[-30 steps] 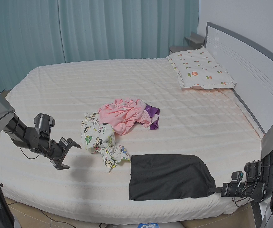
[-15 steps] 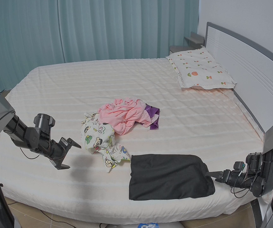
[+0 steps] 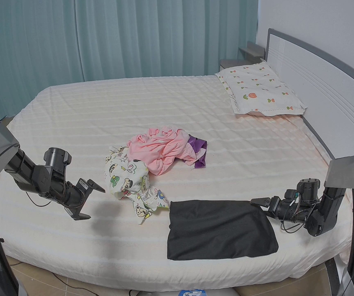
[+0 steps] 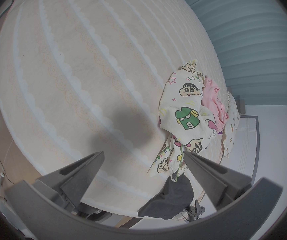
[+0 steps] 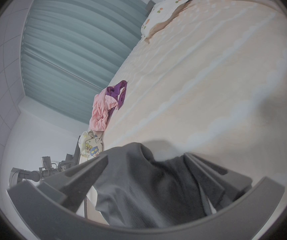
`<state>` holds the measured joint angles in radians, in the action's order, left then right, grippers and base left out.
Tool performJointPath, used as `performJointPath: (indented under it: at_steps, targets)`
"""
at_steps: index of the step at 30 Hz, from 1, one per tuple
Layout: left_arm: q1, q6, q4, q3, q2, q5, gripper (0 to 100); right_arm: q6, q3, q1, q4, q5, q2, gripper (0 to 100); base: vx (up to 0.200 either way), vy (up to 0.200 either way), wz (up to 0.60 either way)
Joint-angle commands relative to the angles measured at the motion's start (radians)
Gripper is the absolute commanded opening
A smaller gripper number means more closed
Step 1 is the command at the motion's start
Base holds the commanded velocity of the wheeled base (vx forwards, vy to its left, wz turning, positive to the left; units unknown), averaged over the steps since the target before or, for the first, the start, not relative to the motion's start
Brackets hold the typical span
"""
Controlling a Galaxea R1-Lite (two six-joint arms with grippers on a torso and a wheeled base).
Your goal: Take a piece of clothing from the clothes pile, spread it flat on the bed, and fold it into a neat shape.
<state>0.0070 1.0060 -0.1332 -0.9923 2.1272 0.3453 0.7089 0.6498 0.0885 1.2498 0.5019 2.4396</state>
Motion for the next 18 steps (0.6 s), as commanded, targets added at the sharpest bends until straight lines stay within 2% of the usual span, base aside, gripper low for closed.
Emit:
performJointPath:
  at_steps: [1, 11, 18]
  targets:
    - [0.001, 0.0, 0.0, 0.0, 0.002, 0.0, 100, 0.029, 0.056, 0.028, -0.012, -0.003, 0.01, 0, 0.0, 0.0, 0.0]
    - [-0.001, 0.0, 0.0, 0.001, 0.002, 0.0, 100, 0.055, 0.042, 0.016, 0.002, -0.005, -0.01, 0, 0.0, 0.0, 0.0]
    - [-0.001, 0.0, 0.0, 0.001, 0.002, -0.002, 100, 0.055, 0.027, 0.013, 0.071, -0.062, -0.01, 0, 0.0, 0.0, 0.0]
